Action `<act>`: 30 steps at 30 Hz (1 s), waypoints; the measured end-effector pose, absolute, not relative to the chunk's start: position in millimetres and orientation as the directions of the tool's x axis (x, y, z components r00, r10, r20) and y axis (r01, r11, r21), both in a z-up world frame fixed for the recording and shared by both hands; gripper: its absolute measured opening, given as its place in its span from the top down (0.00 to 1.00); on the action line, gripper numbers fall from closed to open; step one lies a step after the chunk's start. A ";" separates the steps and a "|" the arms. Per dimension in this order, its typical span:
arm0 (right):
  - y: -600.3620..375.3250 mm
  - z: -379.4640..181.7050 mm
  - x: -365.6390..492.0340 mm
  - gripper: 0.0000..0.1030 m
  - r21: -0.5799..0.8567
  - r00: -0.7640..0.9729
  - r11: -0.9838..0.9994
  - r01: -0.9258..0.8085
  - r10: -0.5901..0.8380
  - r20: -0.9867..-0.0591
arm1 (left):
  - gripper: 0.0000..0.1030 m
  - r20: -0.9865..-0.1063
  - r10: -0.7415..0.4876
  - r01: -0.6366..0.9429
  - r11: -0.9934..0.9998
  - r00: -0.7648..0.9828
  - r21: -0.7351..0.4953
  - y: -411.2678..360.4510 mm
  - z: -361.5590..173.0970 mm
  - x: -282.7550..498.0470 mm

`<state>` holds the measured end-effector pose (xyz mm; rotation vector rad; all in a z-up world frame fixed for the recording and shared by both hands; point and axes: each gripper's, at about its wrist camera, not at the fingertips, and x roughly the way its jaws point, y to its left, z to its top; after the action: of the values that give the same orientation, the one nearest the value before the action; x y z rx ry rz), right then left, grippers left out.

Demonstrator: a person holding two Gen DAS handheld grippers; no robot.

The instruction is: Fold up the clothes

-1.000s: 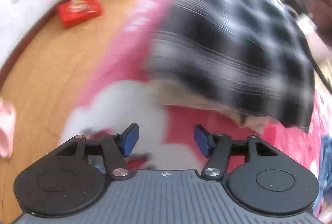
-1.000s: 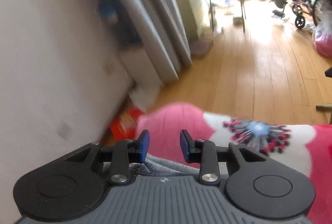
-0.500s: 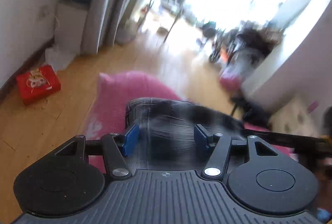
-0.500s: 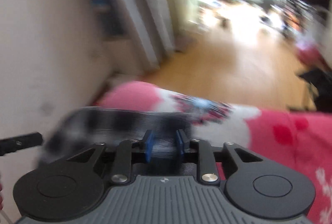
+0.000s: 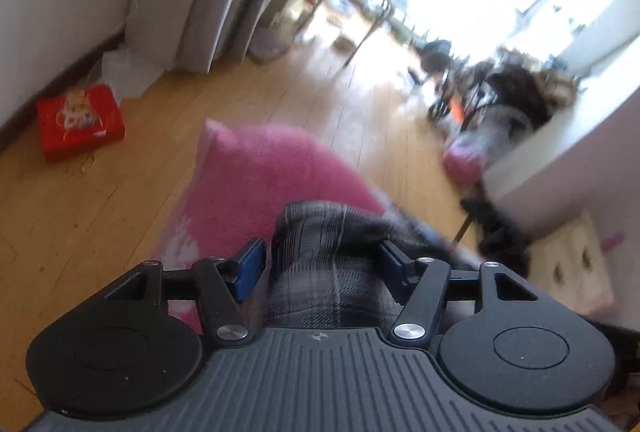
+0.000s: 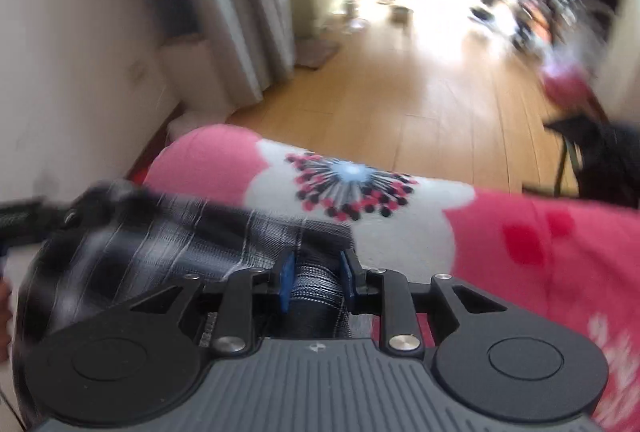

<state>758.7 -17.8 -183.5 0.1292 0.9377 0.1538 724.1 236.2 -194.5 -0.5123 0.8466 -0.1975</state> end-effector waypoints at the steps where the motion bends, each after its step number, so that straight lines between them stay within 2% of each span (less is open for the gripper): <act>1: -25.2 -174.2 752.7 0.74 0.192 0.616 0.981 -0.038 0.174 -0.768 | 0.42 -0.638 -0.368 -0.005 0.864 0.676 -0.504 242.4 -183.2 712.6; 4: -49.6 -136.2 713.1 0.74 0.190 0.694 0.982 -0.019 0.149 -0.705 | 0.41 -0.573 -0.378 0.087 0.879 0.727 -0.469 256.2 -151.7 667.7; 6: -57.1 -114.3 671.1 0.74 0.191 0.706 0.975 -0.115 0.216 -0.675 | 0.41 -0.560 -0.398 0.173 0.895 0.726 -0.412 254.6 -144.1 639.4; 11: -24.9 -115.9 582.3 0.74 0.141 0.600 0.915 -0.379 0.359 -0.715 | 0.41 -0.664 -0.421 0.333 0.905 0.617 -0.264 223.3 -161.4 574.9; 13: -9.4 -139.4 572.5 0.75 0.145 0.531 0.909 -0.391 0.351 -0.771 | 0.41 -0.726 -0.341 0.279 0.937 0.597 -0.211 217.6 -183.1 572.8; 14: -1.8 -157.4 575.0 0.75 0.100 0.502 0.921 -0.377 0.294 -0.813 | 0.42 -0.759 -0.272 0.215 0.961 0.591 -0.177 219.1 -191.3 575.3; 16: -6.6 -163.0 571.8 0.73 0.119 0.480 0.946 -0.301 0.258 -0.838 | 0.42 -0.799 -0.229 0.093 0.972 0.555 -0.214 236.5 -191.6 578.0; 18: -16.7 -160.0 566.2 0.73 0.175 0.466 0.962 -0.208 0.255 -0.848 | 0.41 -0.806 -0.195 0.053 0.978 0.559 -0.201 248.0 -170.1 562.2; 25: -82.0 -99.3 450.5 0.73 0.229 0.456 0.968 -0.102 0.250 -0.854 | 0.41 -0.840 -0.074 -0.028 0.994 0.538 -0.106 244.1 -93.7 494.4; 30: -132.2 -65.6 375.2 0.73 0.251 0.456 0.963 -0.102 0.270 -0.848 | 0.40 -0.859 -0.005 -0.096 0.993 0.512 -0.063 180.1 -51.6 449.7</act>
<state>375.2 -132.2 -65.6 0.1726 1.0746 0.2308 449.7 180.1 -51.6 -0.1074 1.0322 0.0549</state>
